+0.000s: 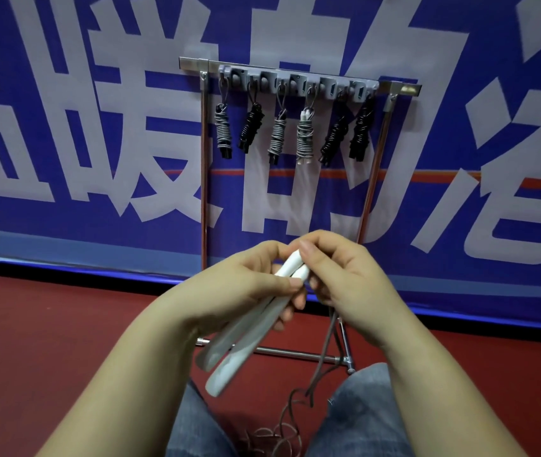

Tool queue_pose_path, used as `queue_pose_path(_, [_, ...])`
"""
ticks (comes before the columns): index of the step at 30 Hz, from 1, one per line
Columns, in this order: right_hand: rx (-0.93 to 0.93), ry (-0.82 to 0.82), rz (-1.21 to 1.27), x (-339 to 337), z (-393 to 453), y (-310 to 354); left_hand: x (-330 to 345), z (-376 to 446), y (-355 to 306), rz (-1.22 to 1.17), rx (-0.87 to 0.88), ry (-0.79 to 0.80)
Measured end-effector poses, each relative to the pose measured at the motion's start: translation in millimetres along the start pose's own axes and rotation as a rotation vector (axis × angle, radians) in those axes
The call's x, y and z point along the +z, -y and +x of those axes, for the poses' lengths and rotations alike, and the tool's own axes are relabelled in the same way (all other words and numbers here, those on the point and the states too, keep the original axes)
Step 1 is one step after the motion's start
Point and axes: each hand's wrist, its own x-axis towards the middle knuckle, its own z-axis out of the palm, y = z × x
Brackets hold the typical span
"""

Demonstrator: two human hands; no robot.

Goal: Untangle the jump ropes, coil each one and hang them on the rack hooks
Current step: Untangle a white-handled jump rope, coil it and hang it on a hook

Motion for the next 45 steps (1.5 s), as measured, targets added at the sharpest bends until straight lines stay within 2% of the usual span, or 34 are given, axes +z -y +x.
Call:
queue_pose_path(7, [-0.029, -0.082, -0.037, 0, -1, 0, 0, -1, 1, 0.003, 0.01, -0.011])
queue_pose_path(15, [-0.028, -0.418, 0.148, -24, 4, 2, -3, -10, 6, 0.111, -0.181, -0.017])
queue_pose_path(21, [-0.067, -0.377, 0.13, -31, 4, 6, 4, -6, 3, 0.147, -0.146, -0.084])
queue_pose_path(27, [-0.038, -0.305, 0.112, -32, 2, 9, 0, -10, 1, 0.129, -0.114, -0.073])
queue_pose_path(45, [-0.042, -0.352, 0.166, -27, 1, 7, 7, -7, 0, 0.172, -0.089, -0.087])
